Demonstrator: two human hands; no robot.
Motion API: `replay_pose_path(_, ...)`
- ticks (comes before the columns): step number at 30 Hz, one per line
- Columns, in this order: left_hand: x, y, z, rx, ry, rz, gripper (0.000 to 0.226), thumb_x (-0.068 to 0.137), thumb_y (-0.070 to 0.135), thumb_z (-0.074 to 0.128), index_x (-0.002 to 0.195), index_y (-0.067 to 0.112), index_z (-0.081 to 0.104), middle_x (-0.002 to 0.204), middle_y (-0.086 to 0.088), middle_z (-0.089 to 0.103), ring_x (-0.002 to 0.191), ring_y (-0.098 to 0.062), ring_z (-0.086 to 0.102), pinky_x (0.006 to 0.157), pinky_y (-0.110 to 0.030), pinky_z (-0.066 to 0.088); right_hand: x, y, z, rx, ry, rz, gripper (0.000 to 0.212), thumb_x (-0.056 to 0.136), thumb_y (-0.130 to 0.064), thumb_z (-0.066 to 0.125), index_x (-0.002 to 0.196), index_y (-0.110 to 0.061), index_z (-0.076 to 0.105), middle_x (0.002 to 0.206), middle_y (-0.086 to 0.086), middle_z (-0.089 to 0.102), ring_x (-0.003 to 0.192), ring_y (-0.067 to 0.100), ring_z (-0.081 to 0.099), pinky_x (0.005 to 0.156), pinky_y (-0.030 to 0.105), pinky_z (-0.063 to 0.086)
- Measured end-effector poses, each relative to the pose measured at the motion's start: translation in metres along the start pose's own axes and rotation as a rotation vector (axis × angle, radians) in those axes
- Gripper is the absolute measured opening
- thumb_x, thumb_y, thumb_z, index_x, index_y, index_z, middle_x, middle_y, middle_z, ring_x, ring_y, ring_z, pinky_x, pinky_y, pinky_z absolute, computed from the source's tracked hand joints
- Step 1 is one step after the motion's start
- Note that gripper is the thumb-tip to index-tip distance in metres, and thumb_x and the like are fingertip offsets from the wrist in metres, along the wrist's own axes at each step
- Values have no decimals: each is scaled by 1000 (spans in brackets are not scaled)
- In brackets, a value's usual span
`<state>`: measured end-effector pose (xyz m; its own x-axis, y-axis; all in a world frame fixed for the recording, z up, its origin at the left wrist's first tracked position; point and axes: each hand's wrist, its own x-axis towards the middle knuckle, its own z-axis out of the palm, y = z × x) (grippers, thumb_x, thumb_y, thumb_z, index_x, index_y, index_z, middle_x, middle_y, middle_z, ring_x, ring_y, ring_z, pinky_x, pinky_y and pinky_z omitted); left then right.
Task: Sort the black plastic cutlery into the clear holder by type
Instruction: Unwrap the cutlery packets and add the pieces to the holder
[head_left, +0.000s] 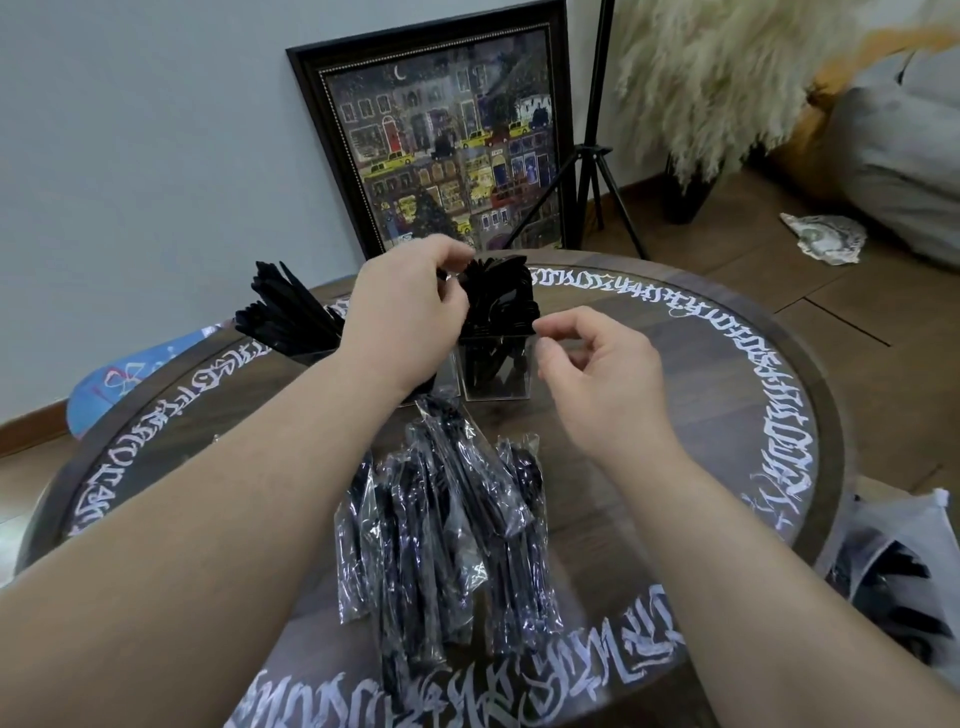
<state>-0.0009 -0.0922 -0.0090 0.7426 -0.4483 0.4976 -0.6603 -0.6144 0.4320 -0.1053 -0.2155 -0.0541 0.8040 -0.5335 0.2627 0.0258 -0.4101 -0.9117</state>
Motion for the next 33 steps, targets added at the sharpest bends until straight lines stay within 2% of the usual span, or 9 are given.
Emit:
replay_pose_path(3,0,6,-2,-27,-6,190,42,85,24,54,127,23,58,123,3,57,88,-10,59,79,-27,50,1,-2,-1,-25,12,-11,19,88,-16,61,99,-31,65,88,-17,64,65,0,56,67,9,42)
replay_pose_path(5,4,8,0,6,-29,263,43,85,38,57,126,26,60,123,3,57,89,-11,59,78,-29,50,1,-3,-1,-45,3,-4,20,88,-17,60,102,-30,65,89,-17,64,64,-1,54,63,5,37)
replay_pose_path(8,12,8,4,74,-28,293,34,87,38,60,118,24,67,114,2,64,92,-16,62,80,-38,53,0,-4,0,-45,-16,17,18,88,-18,59,102,-27,67,88,-15,64,66,2,55,65,11,39)
replay_pose_path(12,20,12,7,115,-46,299,23,90,29,59,109,24,71,104,3,70,91,-17,65,81,-41,53,1,-4,1,-31,-8,24,16,88,-17,59,97,-29,66,82,-16,62,62,2,54,66,17,39)
replay_pose_path(16,29,7,-6,15,138,134,19,89,25,57,100,22,73,93,5,72,84,-15,67,78,-38,55,0,-4,0,-36,-22,34,15,89,-18,60,97,-29,66,73,-18,58,60,0,52,63,14,37)
replay_pose_path(18,32,4,-12,-6,170,75,16,88,23,60,97,21,73,89,4,72,81,-14,67,78,-36,55,1,-4,-1,-38,-30,41,15,90,-19,59,99,-29,66,70,-18,56,58,0,51,61,14,36)
replay_pose_path(24,23,3,-6,239,-11,50,23,94,32,55,108,23,71,100,2,72,94,-21,64,81,-35,52,-1,-4,1,-65,-52,35,14,90,-21,58,99,-29,65,68,-17,54,58,5,51,63,19,38)
replay_pose_path(29,14,-12,10,483,-261,70,32,99,36,42,121,33,64,116,5,66,112,-26,44,94,-42,41,2,-1,0,-88,-48,38,15,90,-21,58,101,-27,66,74,-15,57,63,6,52,68,23,39)
replay_pose_path(33,10,-9,7,504,-285,65,35,98,31,40,125,36,61,124,9,57,121,-25,33,99,-43,34,2,-2,2,-84,-57,34,17,90,-20,57,102,-26,66,75,-13,57,60,6,50,67,22,37)
